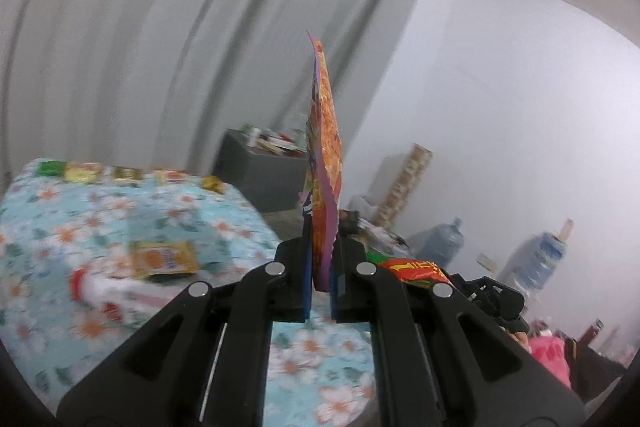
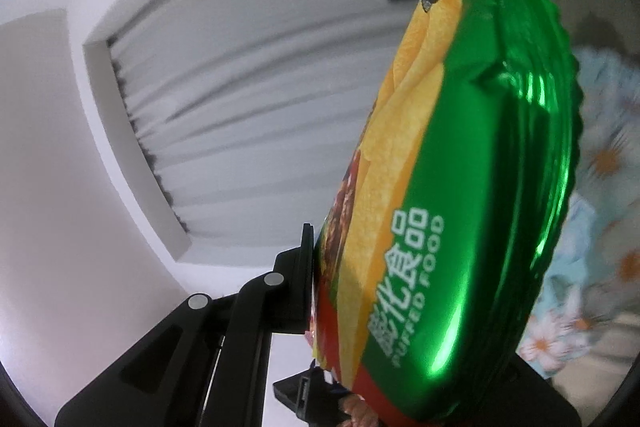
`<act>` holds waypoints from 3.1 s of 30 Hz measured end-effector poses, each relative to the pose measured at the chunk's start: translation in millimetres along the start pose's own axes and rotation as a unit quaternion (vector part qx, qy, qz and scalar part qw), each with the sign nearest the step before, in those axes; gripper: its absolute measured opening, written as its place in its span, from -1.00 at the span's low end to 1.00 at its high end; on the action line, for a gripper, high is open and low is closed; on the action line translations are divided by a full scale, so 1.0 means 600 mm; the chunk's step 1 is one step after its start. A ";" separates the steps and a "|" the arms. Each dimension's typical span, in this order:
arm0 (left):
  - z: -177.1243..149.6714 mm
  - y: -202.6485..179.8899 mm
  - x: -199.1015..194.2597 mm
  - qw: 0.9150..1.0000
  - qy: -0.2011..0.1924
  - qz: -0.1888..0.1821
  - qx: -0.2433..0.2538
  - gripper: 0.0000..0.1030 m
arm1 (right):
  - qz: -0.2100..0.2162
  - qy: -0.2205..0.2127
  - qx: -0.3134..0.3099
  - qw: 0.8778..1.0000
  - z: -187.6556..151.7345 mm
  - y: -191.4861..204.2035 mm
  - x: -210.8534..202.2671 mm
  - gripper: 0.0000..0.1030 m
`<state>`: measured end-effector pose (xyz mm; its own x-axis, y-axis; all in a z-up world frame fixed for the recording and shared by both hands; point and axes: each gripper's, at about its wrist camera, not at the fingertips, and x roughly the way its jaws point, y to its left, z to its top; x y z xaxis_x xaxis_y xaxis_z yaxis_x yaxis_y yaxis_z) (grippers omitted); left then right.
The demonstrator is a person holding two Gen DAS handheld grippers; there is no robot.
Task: Collect trash
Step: 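Carry both bags to the blue wastebasket and open both tools over it, then return both tools from the wastebasket to the bed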
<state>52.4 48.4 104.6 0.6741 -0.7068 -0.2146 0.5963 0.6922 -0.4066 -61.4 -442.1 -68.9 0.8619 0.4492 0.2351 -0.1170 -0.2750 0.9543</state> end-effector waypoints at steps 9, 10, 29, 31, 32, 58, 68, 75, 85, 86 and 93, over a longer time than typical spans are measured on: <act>-0.029 -0.081 0.146 0.993 0.077 -0.084 0.013 -0.92 | -0.040 -0.161 -0.015 0.986 0.074 0.021 -0.209 -0.87; -0.034 -0.090 0.162 0.992 0.086 -0.090 0.015 -0.92 | -0.048 -0.173 -0.011 0.984 0.083 0.017 -0.224 -0.87; -0.073 -0.136 0.303 0.981 0.160 -0.101 0.034 -0.92 | -0.258 -0.226 0.055 0.938 0.392 -0.203 -0.217 -0.80; -0.075 -0.140 0.316 0.980 0.169 -0.101 0.035 -0.92 | -0.307 -0.235 0.067 0.920 0.429 -0.248 -0.228 -0.49; -0.078 -0.146 0.320 0.979 0.174 -0.101 0.036 -0.92 | -0.343 -0.240 0.084 0.904 0.445 -0.279 -0.238 -0.32; -0.367 -0.223 0.855 0.854 0.474 -0.074 -0.200 -0.78 | -0.309 -0.257 -0.023 0.915 0.296 -0.090 -0.360 -0.08; -0.479 -0.152 0.861 0.807 0.519 0.023 -0.280 -0.18 | -0.278 -0.275 -0.003 0.920 0.289 -0.084 -0.388 -0.08; -0.372 -0.171 0.807 0.842 0.482 -0.016 -0.243 -0.08 | -0.300 -0.255 -0.023 0.919 0.287 -0.075 -0.362 -0.08; -0.157 -0.129 0.564 0.908 0.387 -0.068 -0.146 0.17 | -0.409 -0.224 -0.112 0.878 0.269 -0.028 -0.300 -0.08; -0.130 -0.115 0.519 0.921 0.364 -0.068 -0.123 0.20 | -0.424 -0.220 -0.127 0.869 0.265 -0.021 -0.290 -0.08; -0.035 -0.004 0.280 0.970 0.241 0.004 -0.026 0.49 | -0.514 -0.204 -0.216 0.805 0.264 0.004 -0.214 -0.08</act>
<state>155.0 -75.1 51.1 0.3886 -0.6964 -0.6033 0.5608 0.6983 -0.4448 -94.1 -635.0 -125.7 0.6927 -0.0892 -0.7157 0.6764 0.4246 0.6018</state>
